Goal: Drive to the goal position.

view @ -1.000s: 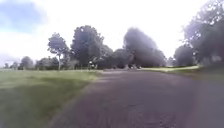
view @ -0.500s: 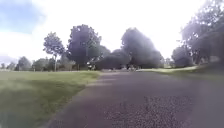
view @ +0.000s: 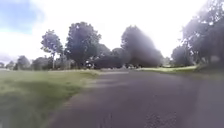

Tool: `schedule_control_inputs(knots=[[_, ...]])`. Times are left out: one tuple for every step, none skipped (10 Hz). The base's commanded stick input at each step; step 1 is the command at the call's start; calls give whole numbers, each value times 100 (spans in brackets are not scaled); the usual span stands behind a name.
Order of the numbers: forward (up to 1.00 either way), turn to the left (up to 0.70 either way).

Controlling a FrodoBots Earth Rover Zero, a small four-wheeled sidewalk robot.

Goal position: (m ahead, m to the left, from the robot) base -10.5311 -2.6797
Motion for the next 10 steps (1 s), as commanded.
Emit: schedule_control_inputs(knots=[[70, -21], [70, -21], [70, -21], [70, -21], [70, -21], [70, -21], [70, -21], [70, -21], [70, -16], [70, -9]])
